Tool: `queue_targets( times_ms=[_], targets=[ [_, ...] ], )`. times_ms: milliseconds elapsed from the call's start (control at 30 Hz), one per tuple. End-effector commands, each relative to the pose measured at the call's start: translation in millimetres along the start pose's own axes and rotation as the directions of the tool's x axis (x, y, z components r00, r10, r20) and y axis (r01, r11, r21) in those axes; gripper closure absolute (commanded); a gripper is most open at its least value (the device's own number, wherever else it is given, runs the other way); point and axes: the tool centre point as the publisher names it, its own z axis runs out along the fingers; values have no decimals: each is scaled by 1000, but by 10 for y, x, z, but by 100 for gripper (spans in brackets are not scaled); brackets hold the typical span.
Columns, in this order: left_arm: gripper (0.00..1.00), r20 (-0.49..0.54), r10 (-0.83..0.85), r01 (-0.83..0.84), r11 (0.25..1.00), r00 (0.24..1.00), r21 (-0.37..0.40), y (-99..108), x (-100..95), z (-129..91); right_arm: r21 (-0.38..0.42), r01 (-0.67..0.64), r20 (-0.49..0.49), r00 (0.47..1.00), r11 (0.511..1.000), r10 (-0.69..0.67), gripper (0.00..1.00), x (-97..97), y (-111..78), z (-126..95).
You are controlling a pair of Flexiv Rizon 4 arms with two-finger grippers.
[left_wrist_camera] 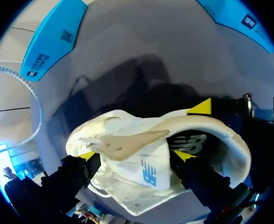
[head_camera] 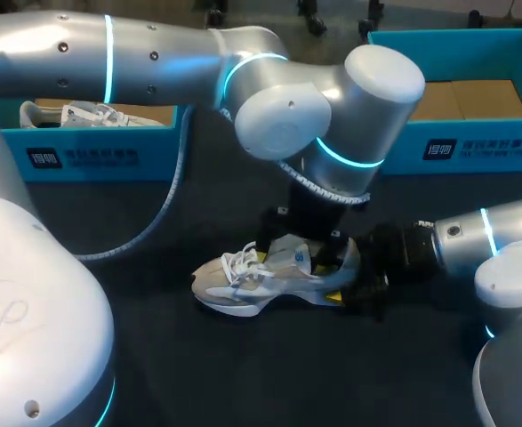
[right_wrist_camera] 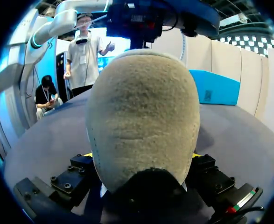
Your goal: Take the shoe out of the shoebox, open the shoe tongue, remove and reinsert the insole, then place the shoe into the shoebox
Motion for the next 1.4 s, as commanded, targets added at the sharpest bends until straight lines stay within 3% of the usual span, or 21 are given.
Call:
queue_targets(
  times_ms=[33,500,533,633,667,700,733,1400],
  targets=[
    [0,5,-1,1,1000,1000,0,7,-24,14,3,0,2,1000,1000,0,100,-19,-19,41],
    [0,46,12,-12,1000,999,3,34,-309,-158,3,0,2,1000,1000,0,100,-19,-19,41],
    [9,34,17,-17,1000,999,0,37,-325,-165,3,0,2,1000,1000,0,100,-19,-19,41],
    [50,25,23,-23,1000,999,-11,39,-371,-181,3,0,2,1000,1000,0,100,-19,-19,41],
    [50,25,23,-23,1000,999,-11,39,-371,-181,3,0,2,1000,1000,0,100,-19,-19,41],
    [69,21,28,-27,1000,999,-9,39,-390,-188,3,0,2,1000,1000,0,100,-19,-19,41],
    [99,15,29,-28,1000,999,-13,44,-407,-195,3,0,2,1000,1000,0,100,-19,-19,41],
    [100,-85,50,-54,998,995,-45,170,-865,-250,3,0,2,1000,1000,0,100,-19,-19,41]
  ],
)
